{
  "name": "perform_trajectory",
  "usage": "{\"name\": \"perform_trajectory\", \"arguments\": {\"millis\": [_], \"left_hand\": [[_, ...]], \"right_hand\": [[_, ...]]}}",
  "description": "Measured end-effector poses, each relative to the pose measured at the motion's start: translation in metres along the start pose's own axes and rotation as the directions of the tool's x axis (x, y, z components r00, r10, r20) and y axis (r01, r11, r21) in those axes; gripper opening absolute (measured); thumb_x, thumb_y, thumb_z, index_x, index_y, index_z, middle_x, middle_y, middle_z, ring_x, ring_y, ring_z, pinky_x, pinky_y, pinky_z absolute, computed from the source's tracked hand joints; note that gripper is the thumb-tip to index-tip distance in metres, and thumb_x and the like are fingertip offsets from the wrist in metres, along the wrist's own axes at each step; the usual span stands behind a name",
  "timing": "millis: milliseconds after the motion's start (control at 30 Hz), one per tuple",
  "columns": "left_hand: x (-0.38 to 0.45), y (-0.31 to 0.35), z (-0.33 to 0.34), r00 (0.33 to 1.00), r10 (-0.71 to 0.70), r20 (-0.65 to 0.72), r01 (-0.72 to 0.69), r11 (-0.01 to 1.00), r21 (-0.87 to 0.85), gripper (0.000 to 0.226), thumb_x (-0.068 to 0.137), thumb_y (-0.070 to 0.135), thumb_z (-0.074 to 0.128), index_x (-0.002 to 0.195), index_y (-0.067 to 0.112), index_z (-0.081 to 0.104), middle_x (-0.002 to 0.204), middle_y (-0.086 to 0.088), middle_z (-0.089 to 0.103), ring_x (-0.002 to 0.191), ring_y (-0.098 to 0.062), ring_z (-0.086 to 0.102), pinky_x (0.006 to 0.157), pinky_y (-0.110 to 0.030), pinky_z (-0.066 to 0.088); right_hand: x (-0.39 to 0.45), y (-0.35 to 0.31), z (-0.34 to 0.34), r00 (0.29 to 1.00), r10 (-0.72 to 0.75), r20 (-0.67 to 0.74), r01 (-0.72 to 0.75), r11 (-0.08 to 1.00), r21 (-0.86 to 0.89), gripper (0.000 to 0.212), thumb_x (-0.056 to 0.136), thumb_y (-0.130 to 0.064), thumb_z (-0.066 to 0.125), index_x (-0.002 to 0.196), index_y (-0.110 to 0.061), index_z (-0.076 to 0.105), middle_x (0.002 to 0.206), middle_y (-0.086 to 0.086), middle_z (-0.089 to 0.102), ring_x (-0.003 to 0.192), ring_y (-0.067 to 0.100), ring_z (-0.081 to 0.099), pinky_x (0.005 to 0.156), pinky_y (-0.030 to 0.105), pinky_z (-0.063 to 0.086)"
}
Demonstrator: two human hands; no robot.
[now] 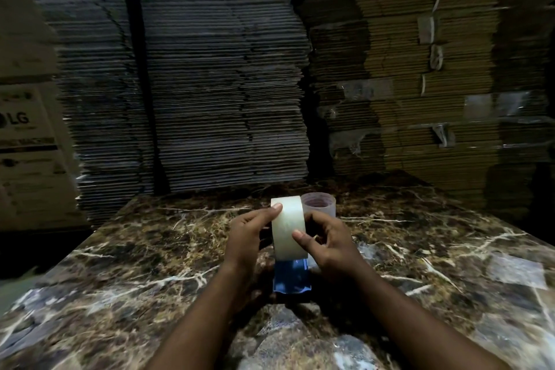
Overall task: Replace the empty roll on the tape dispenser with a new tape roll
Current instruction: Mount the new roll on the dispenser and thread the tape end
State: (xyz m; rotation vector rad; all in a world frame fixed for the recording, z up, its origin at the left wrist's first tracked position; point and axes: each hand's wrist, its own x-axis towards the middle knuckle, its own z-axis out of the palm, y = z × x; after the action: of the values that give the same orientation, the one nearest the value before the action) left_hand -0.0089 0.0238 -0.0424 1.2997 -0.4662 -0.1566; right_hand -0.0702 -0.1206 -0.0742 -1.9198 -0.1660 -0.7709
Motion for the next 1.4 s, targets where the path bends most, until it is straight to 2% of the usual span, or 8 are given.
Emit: {"name": "perform_trajectory", "arguments": {"millis": [200, 333, 600, 867, 967, 1100, 1200, 1400], "left_hand": [[0.000, -0.001, -0.016, 0.996, -0.008, 0.093, 0.002, 0.998, 0.062, 0.022, 0.069, 0.031, 0.069, 0.065, 0.009, 0.070, 0.078, -0.015, 0.069, 0.078, -0.030, 0.066, 0.068, -0.039, 0.051], [0.000, 0.002, -0.018, 0.988, 0.056, 0.147, -0.076, 0.988, 0.132, 0.024, 0.075, 0.028, 0.069, 0.056, 0.014, 0.071, 0.072, -0.007, 0.072, 0.077, -0.026, 0.068, 0.070, -0.038, 0.051], [0.001, 0.003, -0.024, 0.972, 0.026, 0.234, -0.067, 0.983, 0.170, 0.018, 0.071, 0.028, 0.069, 0.067, 0.013, 0.079, 0.077, -0.005, 0.077, 0.077, -0.018, 0.071, 0.071, -0.032, 0.052], [0.005, 0.003, -0.036, 0.938, 0.045, 0.345, -0.138, 0.959, 0.250, 0.025, 0.073, 0.024, 0.075, 0.087, 0.003, 0.079, 0.095, -0.020, 0.076, 0.089, -0.028, 0.071, 0.081, -0.038, 0.057], [0.005, 0.003, -0.038, 0.931, 0.030, 0.364, -0.141, 0.949, 0.282, 0.020, 0.074, 0.019, 0.075, 0.086, 0.003, 0.079, 0.092, -0.018, 0.076, 0.087, -0.025, 0.072, 0.078, -0.034, 0.056], [0.004, 0.002, -0.041, 0.897, -0.039, 0.439, -0.129, 0.929, 0.346, 0.016, 0.074, 0.011, 0.077, 0.088, 0.003, 0.078, 0.093, -0.013, 0.077, 0.088, -0.021, 0.072, 0.076, -0.030, 0.056], [0.005, 0.002, -0.043, 0.884, -0.077, 0.461, -0.123, 0.913, 0.390, 0.027, 0.070, 0.014, 0.080, 0.092, 0.000, 0.076, 0.099, -0.019, 0.075, 0.094, -0.031, 0.071, 0.084, -0.038, 0.057], [0.005, 0.003, -0.047, 0.833, -0.158, 0.530, -0.124, 0.880, 0.458, 0.026, 0.068, 0.012, 0.080, 0.092, 0.002, 0.077, 0.107, -0.019, 0.073, 0.095, -0.027, 0.070, 0.081, -0.039, 0.055]], "right_hand": [[0.000, 0.000, -0.001, 0.999, 0.029, 0.019, -0.031, 0.998, 0.063, 0.043, 0.077, -0.047, 0.064, 0.100, -0.012, 0.071, 0.094, 0.006, 0.074, 0.090, 0.023, 0.070, 0.076, 0.051, 0.057], [0.001, -0.004, 0.001, 0.991, 0.121, 0.055, -0.131, 0.960, 0.248, 0.040, 0.087, -0.039, 0.061, 0.104, -0.004, 0.071, 0.095, 0.016, 0.072, 0.084, 0.014, 0.065, 0.070, 0.032, 0.051], [0.004, -0.003, -0.002, 0.994, 0.090, 0.066, -0.105, 0.954, 0.279, 0.053, 0.081, -0.039, 0.067, 0.099, 0.011, 0.068, 0.100, 0.034, 0.067, 0.094, 0.047, 0.065, 0.075, 0.058, 0.053], [0.001, -0.006, -0.010, 0.984, 0.085, 0.157, -0.127, 0.950, 0.286, 0.020, 0.081, -0.018, 0.066, 0.096, -0.008, 0.074, 0.092, 0.015, 0.074, 0.085, 0.020, 0.068, 0.071, 0.032, 0.055], [0.001, -0.004, -0.012, 0.981, 0.076, 0.181, -0.124, 0.953, 0.276, 0.029, 0.079, -0.018, 0.067, 0.103, -0.002, 0.073, 0.100, 0.021, 0.074, 0.092, 0.023, 0.070, 0.076, 0.032, 0.057], [-0.001, -0.002, -0.017, 0.967, 0.042, 0.251, -0.092, 0.977, 0.190, 0.030, 0.076, -0.022, 0.071, 0.106, -0.017, 0.073, 0.104, 0.012, 0.076, 0.101, 0.032, 0.069, 0.082, 0.047, 0.058], [-0.004, -0.005, -0.019, 0.952, 0.065, 0.298, -0.121, 0.977, 0.175, 0.035, 0.072, -0.022, 0.072, 0.106, -0.014, 0.073, 0.094, -0.007, 0.076, 0.093, 0.008, 0.070, 0.073, 0.022, 0.054], [-0.007, -0.010, -0.022, 0.937, 0.102, 0.334, -0.142, 0.985, 0.098, 0.023, 0.063, -0.009, 0.073, 0.086, -0.010, 0.075, 0.082, -0.004, 0.070, 0.076, -0.003, 0.064, 0.063, 0.012, 0.046]]}}
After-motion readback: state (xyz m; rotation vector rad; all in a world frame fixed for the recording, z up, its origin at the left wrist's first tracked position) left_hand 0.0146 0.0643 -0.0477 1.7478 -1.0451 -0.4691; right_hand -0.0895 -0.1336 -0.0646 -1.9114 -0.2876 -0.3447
